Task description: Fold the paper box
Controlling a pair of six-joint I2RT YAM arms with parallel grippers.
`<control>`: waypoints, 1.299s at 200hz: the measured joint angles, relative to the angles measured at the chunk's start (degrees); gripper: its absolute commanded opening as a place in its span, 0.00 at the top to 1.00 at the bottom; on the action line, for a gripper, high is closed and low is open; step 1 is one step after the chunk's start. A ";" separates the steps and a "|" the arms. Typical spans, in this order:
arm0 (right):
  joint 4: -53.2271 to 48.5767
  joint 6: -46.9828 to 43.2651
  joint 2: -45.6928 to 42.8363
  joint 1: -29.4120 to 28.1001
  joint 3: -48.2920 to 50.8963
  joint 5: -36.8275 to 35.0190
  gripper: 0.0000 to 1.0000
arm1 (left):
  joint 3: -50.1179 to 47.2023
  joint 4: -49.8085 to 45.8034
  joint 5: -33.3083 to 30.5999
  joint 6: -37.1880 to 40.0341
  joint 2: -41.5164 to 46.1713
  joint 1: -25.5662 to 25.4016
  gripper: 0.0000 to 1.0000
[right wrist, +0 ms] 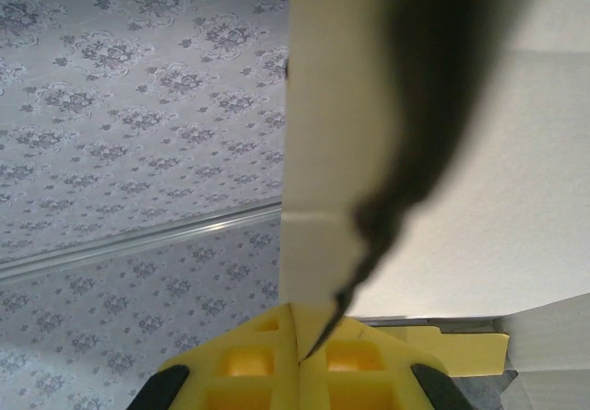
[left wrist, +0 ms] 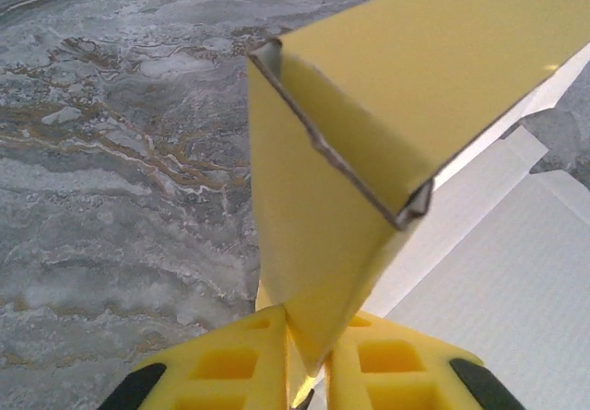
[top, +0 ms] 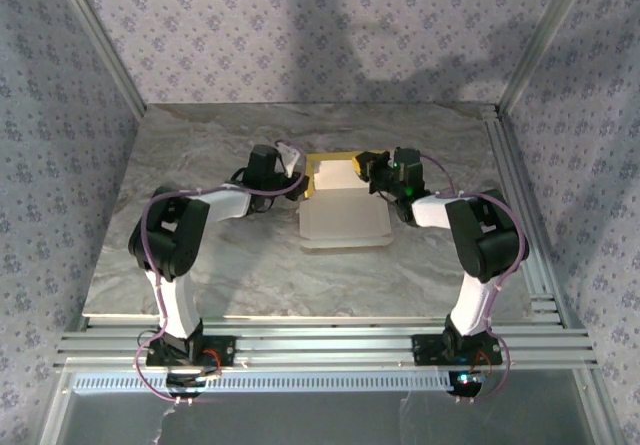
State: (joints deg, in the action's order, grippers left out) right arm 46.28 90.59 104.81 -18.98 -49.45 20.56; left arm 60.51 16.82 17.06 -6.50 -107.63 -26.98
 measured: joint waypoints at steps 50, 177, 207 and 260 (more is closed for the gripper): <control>-0.02 0.02 0.00 0.37 0.00 -1.09 1.00 | 2.10 -0.90 -8.83 -0.94 -0.96 -3.17 0.88; -1.33 0.04 0.35 0.70 -1.09 -2.23 1.00 | 11.93 -12.26 -34.60 -4.90 -5.16 -11.43 0.94; -1.44 0.07 0.68 0.81 -1.46 -2.10 1.00 | 12.20 -12.04 -32.85 -5.46 -5.64 -10.62 0.80; -1.75 0.22 0.74 0.76 -1.73 -0.42 1.00 | 12.17 -11.17 -26.69 -5.64 -8.20 -8.17 1.00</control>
State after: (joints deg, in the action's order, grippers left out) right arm 44.53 90.80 105.56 -18.22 -51.18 20.14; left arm 72.69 5.65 -9.63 -12.14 -115.83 -35.16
